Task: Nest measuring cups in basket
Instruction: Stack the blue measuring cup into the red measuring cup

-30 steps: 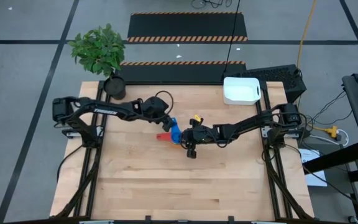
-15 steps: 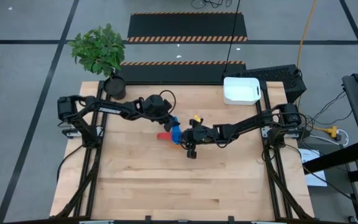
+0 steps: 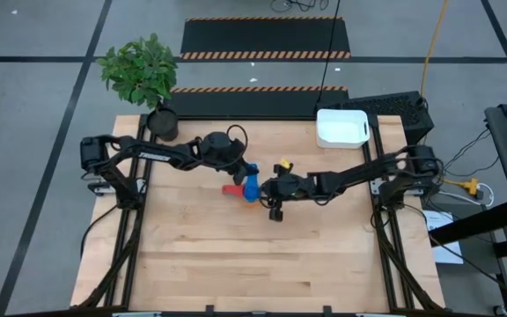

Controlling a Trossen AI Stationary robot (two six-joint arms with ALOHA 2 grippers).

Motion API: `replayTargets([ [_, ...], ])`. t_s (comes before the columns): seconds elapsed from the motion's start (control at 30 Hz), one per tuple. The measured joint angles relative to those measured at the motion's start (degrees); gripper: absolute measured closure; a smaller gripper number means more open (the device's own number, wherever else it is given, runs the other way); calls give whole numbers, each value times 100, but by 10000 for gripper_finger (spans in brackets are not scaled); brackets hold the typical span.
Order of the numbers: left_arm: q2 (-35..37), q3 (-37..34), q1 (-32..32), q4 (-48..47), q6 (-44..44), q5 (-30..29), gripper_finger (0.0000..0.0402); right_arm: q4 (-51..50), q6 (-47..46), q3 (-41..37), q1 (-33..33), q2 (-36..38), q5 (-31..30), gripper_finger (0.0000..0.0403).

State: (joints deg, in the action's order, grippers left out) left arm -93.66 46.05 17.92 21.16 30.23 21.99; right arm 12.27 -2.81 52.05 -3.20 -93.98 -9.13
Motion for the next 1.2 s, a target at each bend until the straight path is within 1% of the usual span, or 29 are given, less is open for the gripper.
replayTargets([
  [0.17,273,-9,-107,187,-136,-142,395,-710,-16,2,-28,793,18,294],
  [0.27,515,-18,-262,187,-385,-405,394,-687,-16,-189,-106,1312,29,282],
  [0.4,994,-12,-546,310,-664,-950,397,-291,17,-655,-155,1957,42,262],
  [0.47,1241,-14,-709,272,-792,-1280,396,96,-10,-936,-153,2245,40,253],
  [0.57,1524,-14,-977,461,-982,-1775,396,790,-171,-1335,-151,2513,65,240],
  [0.6,1605,-14,-1071,534,-1037,-1930,397,1022,-210,-1451,-137,2550,125,236],
  [0.7,1639,-9,-1367,1166,-1190,-2513,397,1838,-249,-1691,-127,2553,329,224],
  [0.83,1550,-9,-1692,1882,-1263,-3209,394,2844,-39,-1945,-129,2436,343,218],
  [0.97,1494,-14,-1953,2414,-1574,-3304,397,3271,241,-2116,-122,2442,335,220],
  [1.03,1455,-2,-2093,2858,-1847,-3300,396,3343,336,-2180,-114,2438,341,221],
  [1.2,1244,-9,-2350,3339,-2594,-3256,395,3445,424,-2205,-114,2440,344,222],
])
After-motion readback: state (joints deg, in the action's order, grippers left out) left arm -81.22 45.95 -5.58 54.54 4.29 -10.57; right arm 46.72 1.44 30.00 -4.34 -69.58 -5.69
